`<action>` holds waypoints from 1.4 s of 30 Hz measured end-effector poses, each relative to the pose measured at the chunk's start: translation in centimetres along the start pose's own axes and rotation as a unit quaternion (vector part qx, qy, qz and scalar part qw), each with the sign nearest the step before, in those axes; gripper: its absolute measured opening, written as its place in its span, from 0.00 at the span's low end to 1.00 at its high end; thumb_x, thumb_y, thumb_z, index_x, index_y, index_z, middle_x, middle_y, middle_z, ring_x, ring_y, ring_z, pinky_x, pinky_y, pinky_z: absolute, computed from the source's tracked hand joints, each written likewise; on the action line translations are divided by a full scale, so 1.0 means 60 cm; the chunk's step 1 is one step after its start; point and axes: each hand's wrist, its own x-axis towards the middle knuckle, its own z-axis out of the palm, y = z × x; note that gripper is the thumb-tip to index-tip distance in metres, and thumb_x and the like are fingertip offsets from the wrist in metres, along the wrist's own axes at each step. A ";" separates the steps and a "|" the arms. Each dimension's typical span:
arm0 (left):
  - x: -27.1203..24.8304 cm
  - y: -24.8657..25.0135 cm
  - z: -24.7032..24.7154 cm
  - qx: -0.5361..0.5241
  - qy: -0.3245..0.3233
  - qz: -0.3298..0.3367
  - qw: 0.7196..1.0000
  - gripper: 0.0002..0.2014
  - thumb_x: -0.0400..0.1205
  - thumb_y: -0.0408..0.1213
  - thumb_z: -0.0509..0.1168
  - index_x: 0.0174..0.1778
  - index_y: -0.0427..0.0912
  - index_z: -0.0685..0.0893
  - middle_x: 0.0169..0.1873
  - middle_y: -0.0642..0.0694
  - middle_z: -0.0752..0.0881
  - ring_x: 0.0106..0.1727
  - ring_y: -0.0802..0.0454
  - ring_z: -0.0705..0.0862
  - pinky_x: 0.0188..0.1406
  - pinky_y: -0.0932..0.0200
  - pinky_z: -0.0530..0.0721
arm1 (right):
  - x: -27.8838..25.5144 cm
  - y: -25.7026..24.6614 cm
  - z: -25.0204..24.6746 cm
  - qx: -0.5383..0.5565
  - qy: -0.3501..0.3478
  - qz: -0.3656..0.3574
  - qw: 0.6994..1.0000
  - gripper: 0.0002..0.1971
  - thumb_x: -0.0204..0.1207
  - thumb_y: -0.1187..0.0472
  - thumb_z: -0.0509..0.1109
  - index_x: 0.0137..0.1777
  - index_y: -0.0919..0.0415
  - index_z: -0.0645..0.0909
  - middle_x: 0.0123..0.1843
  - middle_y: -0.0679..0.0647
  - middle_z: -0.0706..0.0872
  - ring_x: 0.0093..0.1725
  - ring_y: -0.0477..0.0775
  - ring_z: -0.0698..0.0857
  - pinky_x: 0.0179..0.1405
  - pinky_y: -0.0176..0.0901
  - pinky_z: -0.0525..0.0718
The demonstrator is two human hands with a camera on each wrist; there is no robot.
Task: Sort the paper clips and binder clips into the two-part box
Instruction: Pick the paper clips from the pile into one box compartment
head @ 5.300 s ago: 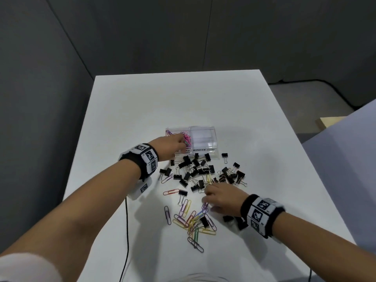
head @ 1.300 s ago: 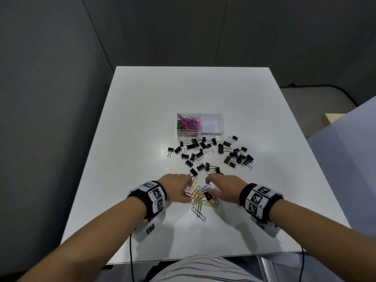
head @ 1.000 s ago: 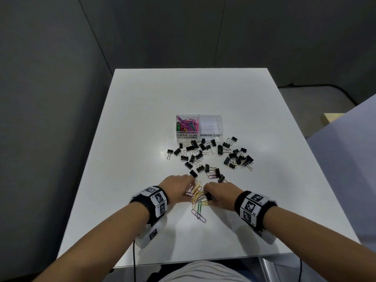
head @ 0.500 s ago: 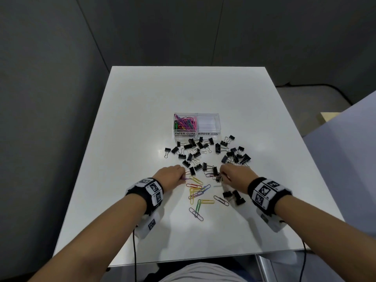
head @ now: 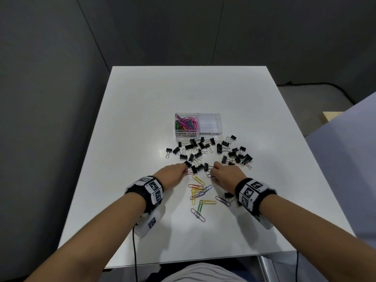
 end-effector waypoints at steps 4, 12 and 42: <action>-0.002 0.006 -0.003 -0.025 -0.011 0.006 1.000 0.15 0.86 0.32 0.51 0.67 0.42 0.73 0.63 0.41 0.82 0.57 0.44 0.81 0.57 0.54 0.76 | 0.026 0.009 0.028 -0.025 -0.005 0.034 0.999 0.04 0.70 0.67 0.73 0.44 0.63 0.82 0.42 0.57 0.83 0.26 0.58 0.85 0.18 0.40 0.73; -0.002 0.027 -0.016 -0.011 -0.020 0.005 1.000 0.12 0.85 0.49 0.52 0.45 0.43 0.68 0.40 0.42 0.79 0.38 0.48 0.72 0.40 0.56 0.71 | 0.044 0.013 0.010 -0.015 -0.009 0.066 0.998 0.11 0.82 0.62 0.56 0.59 0.66 0.74 0.58 0.58 0.78 0.47 0.61 0.86 0.36 0.48 0.79; 0.051 0.062 -0.017 0.133 -0.105 0.056 0.984 0.14 0.80 0.43 0.63 0.61 0.45 0.77 0.58 0.46 0.83 0.58 0.45 0.82 0.51 0.53 0.79 | 0.032 0.038 -0.016 -0.023 -0.036 -0.007 0.999 0.12 0.82 0.65 0.56 0.61 0.67 0.75 0.59 0.62 0.77 0.50 0.63 0.84 0.36 0.48 0.70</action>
